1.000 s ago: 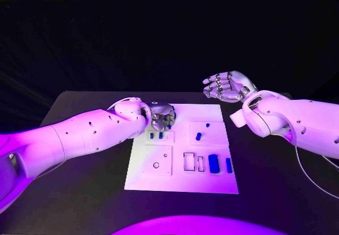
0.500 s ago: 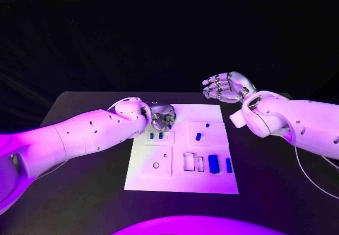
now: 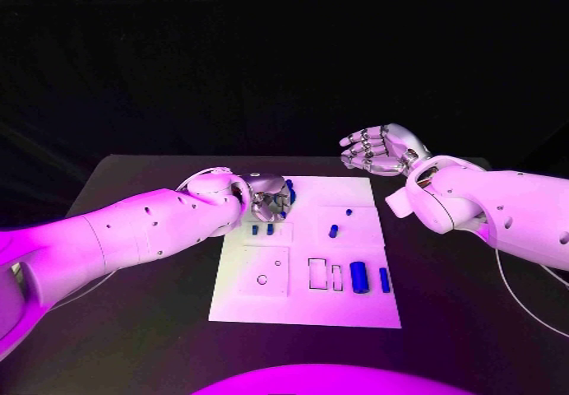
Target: Assemble the parts on the task board
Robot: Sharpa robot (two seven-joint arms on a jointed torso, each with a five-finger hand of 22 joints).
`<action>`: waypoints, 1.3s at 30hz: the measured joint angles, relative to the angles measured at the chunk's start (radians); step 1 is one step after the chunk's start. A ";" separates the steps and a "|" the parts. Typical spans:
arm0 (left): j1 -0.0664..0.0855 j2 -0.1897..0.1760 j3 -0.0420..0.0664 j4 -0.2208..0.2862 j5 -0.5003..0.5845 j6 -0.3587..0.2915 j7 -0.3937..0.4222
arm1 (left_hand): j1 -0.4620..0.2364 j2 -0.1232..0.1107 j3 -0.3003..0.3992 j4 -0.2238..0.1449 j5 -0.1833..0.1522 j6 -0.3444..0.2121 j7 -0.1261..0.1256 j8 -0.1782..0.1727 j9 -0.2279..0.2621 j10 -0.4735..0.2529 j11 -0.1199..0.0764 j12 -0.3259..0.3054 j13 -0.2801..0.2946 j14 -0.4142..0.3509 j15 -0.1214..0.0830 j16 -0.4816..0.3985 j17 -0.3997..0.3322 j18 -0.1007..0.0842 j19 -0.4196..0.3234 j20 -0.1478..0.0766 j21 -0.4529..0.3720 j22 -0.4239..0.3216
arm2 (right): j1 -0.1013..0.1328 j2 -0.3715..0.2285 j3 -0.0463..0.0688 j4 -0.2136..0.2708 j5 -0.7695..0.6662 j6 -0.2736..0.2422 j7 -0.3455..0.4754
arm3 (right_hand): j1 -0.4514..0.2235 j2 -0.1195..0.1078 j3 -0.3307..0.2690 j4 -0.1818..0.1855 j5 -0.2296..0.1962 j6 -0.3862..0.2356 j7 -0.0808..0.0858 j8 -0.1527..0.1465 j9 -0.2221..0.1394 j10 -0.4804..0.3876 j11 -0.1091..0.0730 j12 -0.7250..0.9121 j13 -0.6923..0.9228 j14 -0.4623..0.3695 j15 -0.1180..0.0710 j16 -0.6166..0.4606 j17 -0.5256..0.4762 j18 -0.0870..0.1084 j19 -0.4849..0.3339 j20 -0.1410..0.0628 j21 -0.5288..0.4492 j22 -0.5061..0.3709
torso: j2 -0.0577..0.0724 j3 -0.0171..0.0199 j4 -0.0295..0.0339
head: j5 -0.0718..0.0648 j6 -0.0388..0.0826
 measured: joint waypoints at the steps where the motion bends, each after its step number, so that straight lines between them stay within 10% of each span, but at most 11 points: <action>1: 0.000 -0.005 0.001 0.003 0.004 -0.003 0.001 | -0.001 0.001 0.000 0.000 0.000 0.000 0.000 0.000 0.000 0.000 0.000 0.000 0.000 0.000 0.000 0.000 0.000 0.000 0.000 0.000 0.000 0.000 | 0.000 0.000 0.000 0.000 0.000 0.000 -0.001 | 0.000 0.000 0.000 0.000 0.000 0.000 0.000 0.000 0.000 0.000 0.000 0.000 0.000 0.000 0.000 0.000 0.000 0.000 0.000 0.000 0.000 0.000 | 0.000 -0.0001 0.0001 | 0.000 0.000; 16: 0.000 -0.088 0.043 0.088 0.069 -0.041 0.000 | -0.001 0.001 0.004 -0.004 0.000 0.007 0.000 -0.006 0.001 0.014 0.000 -0.019 -0.003 0.007 0.000 0.004 0.011 0.000 0.014 0.000 0.012 0.023 | -0.001 -0.008 0.000 0.000 -0.001 0.002 -0.018 | 0.000 0.000 0.000 0.000 0.000 0.007 0.001 0.000 0.000 0.000 0.000 0.000 0.000 0.000 0.000 0.000 -0.002 0.000 -0.003 -0.003 0.000 -0.005 | -0.001 0.0005 0.0028 | -0.006 0.013; 39: -0.002 -0.121 0.047 0.088 0.076 -0.004 -0.029 | -0.013 -0.012 0.004 -0.004 -0.001 0.006 0.000 -0.014 0.000 0.021 0.000 -0.041 -0.006 0.011 0.004 0.008 0.007 0.000 0.021 0.000 0.019 0.031 | -0.004 -0.015 0.000 -0.001 0.000 0.007 -0.036 | -0.005 0.005 0.000 0.000 0.000 0.006 0.001 0.000 -0.001 0.000 0.000 -0.005 0.000 0.000 0.000 0.000 -0.005 0.000 -0.007 0.000 0.000 -0.011 | -0.001 -0.0001 0.0013 | 0.001 0.003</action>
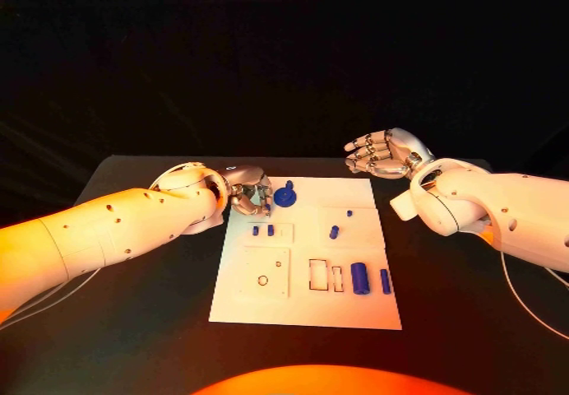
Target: Assemble the parts on the task board
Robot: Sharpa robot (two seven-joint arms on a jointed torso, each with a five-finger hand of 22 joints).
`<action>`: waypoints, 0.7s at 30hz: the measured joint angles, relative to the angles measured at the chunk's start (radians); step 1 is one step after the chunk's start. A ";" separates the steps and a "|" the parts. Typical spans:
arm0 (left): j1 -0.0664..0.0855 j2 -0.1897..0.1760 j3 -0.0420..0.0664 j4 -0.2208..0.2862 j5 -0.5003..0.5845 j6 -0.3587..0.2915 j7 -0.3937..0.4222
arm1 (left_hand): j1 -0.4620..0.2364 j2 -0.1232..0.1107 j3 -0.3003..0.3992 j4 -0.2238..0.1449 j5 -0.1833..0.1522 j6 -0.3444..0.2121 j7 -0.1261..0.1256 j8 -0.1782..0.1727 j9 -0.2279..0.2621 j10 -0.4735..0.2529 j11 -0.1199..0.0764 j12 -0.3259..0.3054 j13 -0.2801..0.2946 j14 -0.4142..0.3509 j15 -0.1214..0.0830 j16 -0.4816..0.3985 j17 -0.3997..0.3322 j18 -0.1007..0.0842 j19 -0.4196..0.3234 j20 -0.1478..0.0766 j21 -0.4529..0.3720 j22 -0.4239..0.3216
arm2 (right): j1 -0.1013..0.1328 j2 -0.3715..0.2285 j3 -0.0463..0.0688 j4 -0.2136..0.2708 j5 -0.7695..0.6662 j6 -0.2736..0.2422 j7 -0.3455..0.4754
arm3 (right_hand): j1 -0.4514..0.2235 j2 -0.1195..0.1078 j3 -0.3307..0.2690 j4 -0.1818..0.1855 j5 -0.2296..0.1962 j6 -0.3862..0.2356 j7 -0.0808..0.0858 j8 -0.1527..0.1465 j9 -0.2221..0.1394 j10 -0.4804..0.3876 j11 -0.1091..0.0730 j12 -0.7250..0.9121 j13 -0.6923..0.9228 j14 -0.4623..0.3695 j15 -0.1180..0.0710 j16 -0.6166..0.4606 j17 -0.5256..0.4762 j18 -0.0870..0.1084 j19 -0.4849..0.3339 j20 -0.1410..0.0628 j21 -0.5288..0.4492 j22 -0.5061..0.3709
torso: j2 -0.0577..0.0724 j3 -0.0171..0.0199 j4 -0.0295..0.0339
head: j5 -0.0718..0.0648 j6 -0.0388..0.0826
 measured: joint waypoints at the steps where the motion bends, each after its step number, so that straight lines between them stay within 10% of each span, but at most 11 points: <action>1: -0.001 0.002 0.000 -0.002 0.000 0.003 -0.001 | 0.000 0.000 0.000 0.000 0.000 0.000 0.000 -0.004 0.000 0.000 0.000 -0.001 0.000 0.000 0.000 0.000 0.000 0.000 0.000 0.000 0.000 0.000 | 0.000 0.000 0.000 0.000 0.000 0.000 0.000 | 0.000 0.000 0.000 0.000 0.000 0.000 0.000 0.000 0.000 0.000 0.000 0.000 0.000 0.000 0.000 0.000 0.000 0.000 0.000 0.000 0.000 0.000 | 0.000 -0.0001 -0.0002 | 0.000 0.000; 21: -0.011 0.015 0.000 -0.019 -0.005 0.045 -0.016 | -0.005 -0.005 0.000 0.000 0.000 0.000 0.000 -0.009 -0.001 0.003 0.004 -0.011 -0.001 0.000 0.000 0.000 -0.002 0.000 0.000 0.000 0.000 0.000 | -0.001 -0.006 0.000 0.004 0.000 0.001 0.000 | 0.000 0.000 0.000 0.000 0.000 0.000 0.000 0.000 -0.001 0.003 0.003 0.000 0.000 0.000 0.000 -0.004 -0.003 0.000 0.000 0.000 0.000 -0.004 | 0.000 0.0014 0.0003 | 0.000 -0.010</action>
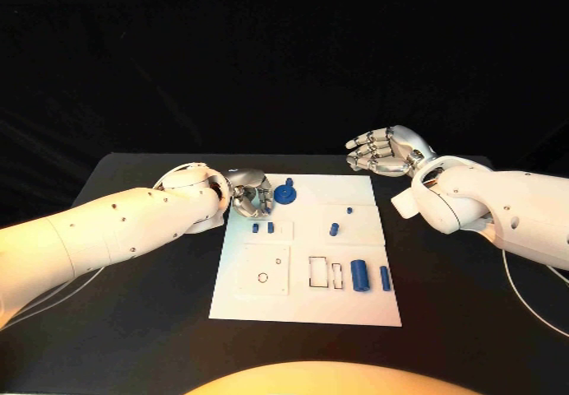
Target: Assemble the parts on the task board
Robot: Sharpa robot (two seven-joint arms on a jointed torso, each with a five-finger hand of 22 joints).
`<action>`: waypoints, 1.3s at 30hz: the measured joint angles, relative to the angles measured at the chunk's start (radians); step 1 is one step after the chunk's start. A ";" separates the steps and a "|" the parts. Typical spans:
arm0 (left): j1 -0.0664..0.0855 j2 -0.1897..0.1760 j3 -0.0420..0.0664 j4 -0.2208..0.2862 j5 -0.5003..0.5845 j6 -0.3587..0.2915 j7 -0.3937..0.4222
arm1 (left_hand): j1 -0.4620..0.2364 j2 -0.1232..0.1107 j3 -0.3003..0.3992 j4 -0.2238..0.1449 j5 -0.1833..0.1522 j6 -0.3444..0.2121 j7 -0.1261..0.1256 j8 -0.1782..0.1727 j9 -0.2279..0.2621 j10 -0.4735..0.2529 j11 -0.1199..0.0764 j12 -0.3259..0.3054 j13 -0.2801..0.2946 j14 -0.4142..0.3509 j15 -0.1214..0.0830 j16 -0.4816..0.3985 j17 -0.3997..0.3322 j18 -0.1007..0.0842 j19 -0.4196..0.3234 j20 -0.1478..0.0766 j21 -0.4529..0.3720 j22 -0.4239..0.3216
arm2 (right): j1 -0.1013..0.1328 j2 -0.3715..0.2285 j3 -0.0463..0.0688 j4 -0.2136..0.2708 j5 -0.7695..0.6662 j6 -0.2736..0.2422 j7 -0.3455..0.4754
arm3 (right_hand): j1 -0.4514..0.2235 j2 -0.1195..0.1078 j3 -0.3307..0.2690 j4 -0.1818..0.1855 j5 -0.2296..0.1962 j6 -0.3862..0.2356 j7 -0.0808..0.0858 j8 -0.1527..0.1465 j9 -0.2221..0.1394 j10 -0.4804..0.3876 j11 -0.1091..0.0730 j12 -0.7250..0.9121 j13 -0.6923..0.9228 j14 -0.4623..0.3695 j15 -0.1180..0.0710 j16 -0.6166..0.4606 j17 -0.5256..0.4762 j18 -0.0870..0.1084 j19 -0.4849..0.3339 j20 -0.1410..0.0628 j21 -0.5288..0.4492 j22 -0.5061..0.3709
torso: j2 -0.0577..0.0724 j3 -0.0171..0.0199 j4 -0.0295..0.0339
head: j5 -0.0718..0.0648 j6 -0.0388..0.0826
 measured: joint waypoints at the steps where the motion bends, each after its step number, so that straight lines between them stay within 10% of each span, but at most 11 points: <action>1: 0.000 0.000 0.000 0.000 0.000 0.001 0.000 | 0.000 0.000 0.000 0.000 0.000 0.000 0.000 0.000 0.000 0.000 0.000 0.000 0.000 0.000 0.000 0.000 0.000 0.000 0.000 0.000 0.000 0.000 | 0.000 0.000 0.000 0.000 0.000 0.000 0.000 | 0.000 0.000 0.000 0.000 0.000 0.000 0.000 0.000 0.000 0.000 0.000 0.000 0.000 0.000 0.000 0.000 0.000 0.000 0.000 0.000 0.000 0.000 | 0.000 0.0000 0.0000 | 0.000 0.000; 39: -0.002 0.000 -0.003 -0.008 0.003 0.014 -0.006 | -0.017 -0.017 0.008 -0.008 0.000 -0.068 0.014 -0.070 -0.023 -0.008 0.007 -0.047 -0.002 -0.004 0.004 0.000 -0.022 0.000 -0.011 0.011 -0.007 -0.022 | 0.000 -0.001 0.000 -0.006 0.000 0.006 -0.002 | 0.000 0.000 0.000 0.000 0.000 0.000 0.000 -0.004 -0.001 0.000 0.000 -0.004 0.000 0.000 0.000 0.000 -0.003 0.000 0.000 0.000 0.000 -0.005 | 0.000 -0.0015 0.0005 | 0.000 0.002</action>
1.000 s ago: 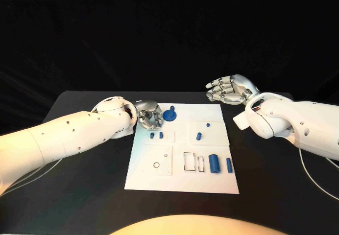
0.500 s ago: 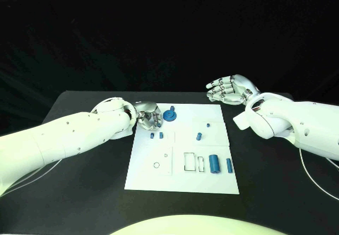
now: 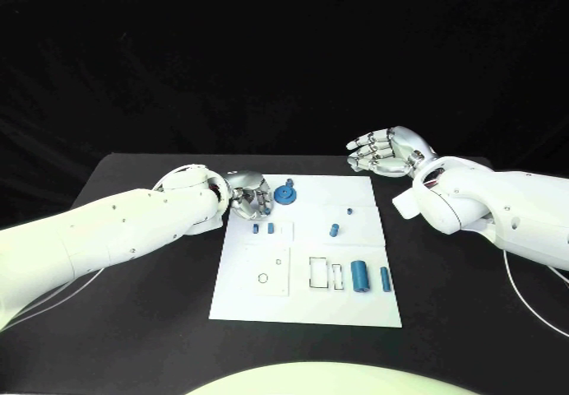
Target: Assemble the parts on the task board
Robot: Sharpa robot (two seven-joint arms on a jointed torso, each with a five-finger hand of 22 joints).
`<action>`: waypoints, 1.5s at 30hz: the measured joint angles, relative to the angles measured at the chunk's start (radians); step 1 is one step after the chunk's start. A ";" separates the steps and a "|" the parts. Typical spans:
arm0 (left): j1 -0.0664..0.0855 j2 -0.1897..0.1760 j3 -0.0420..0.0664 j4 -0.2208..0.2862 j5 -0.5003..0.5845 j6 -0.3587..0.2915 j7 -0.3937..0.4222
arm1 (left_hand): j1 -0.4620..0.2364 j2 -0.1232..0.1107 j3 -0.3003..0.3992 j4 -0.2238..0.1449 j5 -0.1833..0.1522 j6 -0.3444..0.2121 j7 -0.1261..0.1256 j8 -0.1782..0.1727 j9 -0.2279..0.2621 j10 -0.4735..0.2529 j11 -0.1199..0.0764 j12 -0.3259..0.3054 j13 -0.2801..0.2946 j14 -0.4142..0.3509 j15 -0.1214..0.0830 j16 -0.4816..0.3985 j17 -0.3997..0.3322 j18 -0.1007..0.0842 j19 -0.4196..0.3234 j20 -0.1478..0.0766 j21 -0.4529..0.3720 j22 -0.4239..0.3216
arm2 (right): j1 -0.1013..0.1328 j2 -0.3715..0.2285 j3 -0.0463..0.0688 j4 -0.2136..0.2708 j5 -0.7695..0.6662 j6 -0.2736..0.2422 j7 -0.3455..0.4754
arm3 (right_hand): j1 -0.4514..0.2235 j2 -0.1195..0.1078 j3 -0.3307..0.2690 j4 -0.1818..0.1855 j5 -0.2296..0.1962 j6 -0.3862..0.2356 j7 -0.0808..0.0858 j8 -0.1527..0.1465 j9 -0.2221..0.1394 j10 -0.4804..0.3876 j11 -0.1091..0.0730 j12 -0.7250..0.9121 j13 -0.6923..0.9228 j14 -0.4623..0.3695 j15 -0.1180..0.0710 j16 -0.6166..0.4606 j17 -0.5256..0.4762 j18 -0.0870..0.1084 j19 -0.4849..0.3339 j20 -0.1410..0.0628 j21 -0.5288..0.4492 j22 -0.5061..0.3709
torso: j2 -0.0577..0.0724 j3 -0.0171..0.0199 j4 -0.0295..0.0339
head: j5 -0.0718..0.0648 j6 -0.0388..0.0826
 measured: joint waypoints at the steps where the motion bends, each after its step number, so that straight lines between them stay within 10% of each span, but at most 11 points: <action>1: 0.000 0.000 0.000 0.000 0.000 0.000 0.000 | 0.000 0.000 0.000 0.000 0.000 0.000 0.000 0.000 0.000 0.000 0.000 0.000 0.000 0.000 0.000 0.000 0.000 0.000 0.000 0.000 0.000 0.000 | 0.000 0.000 0.000 0.000 0.000 0.000 0.000 | 0.000 0.000 0.000 0.000 0.000 0.000 0.000 0.000 0.000 0.000 0.000 0.000 0.000 0.000 0.000 0.000 0.000 0.000 0.000 0.000 0.000 0.000 | 0.000 0.0003 0.0000 | 0.000 0.000; 17: 0.006 -0.020 0.006 -0.031 0.012 0.019 -0.013 | -0.015 -0.024 -0.026 0.003 0.000 -0.144 -0.011 -0.074 -0.030 -0.115 0.042 -0.060 -0.006 -0.096 0.042 -0.056 -0.148 0.000 -0.107 0.024 -0.085 -0.111 | 0.000 -0.005 0.000 -0.011 0.000 0.011 -0.005 | 0.005 -0.005 -0.009 -0.027 0.002 0.013 0.002 -0.005 -0.001 -0.005 0.005 -0.011 0.000 0.002 0.004 -0.012 -0.015 0.009 -0.002 0.003 0.002 -0.024 | 0.000 0.0012 -0.0009 | -0.002 0.003; 26: 0.001 -0.066 0.021 -0.052 0.086 -0.003 -0.005 | -0.003 -0.012 -0.028 0.003 0.000 -0.106 0.020 -0.049 -0.025 -0.118 0.044 -0.047 -0.009 -0.137 0.038 -0.086 -0.219 0.000 -0.112 0.025 -0.088 -0.112 | 0.000 -0.010 0.000 -0.045 -0.055 0.101 -0.016 | 0.043 -0.008 0.003 -0.089 -0.038 0.102 0.013 -0.005 0.001 0.121 -0.048 -0.023 0.000 0.208 -0.065 0.065 0.014 0.015 0.169 -0.071 0.091 -0.007 | 0.000 0.0003 -0.0003 | -0.010 0.006; 33: 0.001 -0.128 0.049 -0.016 0.329 -0.073 0.084 | 0.020 0.004 -0.011 -0.014 0.000 -0.062 0.041 -0.002 -0.019 -0.147 0.058 -0.001 0.000 -0.313 0.048 -0.320 -0.458 0.000 -0.201 0.032 -0.169 -0.152 | 0.001 -0.012 0.000 -0.053 -0.201 0.158 -0.050 | 0.064 0.002 -0.068 -0.150 -0.038 0.164 -0.003 -0.028 -0.019 0.210 -0.079 -0.100 0.000 0.410 -0.126 0.194 0.124 0.015 0.252 -0.152 0.329 0.182 | -0.001 0.0001 -0.0017 | -0.014 0.010; 45: 0.001 -0.252 0.060 0.166 0.910 -0.082 0.244 | 0.007 0.031 -0.057 -0.006 0.000 -0.010 0.022 0.049 -0.007 -0.057 0.021 0.080 0.023 -0.251 0.023 -0.328 -0.464 0.000 -0.160 0.014 -0.187 -0.178 | 0.001 -0.006 -0.003 -0.029 -0.560 0.198 -0.176 | 0.017 -0.019 -0.051 -0.143 -0.042 0.207 -0.024 -0.067 -0.038 0.233 -0.092 -0.161 0.005 0.491 -0.145 0.580 0.435 0.015 0.299 -0.171 0.544 0.360 | 0.001 -0.0018 -0.0025 | -0.042 0.014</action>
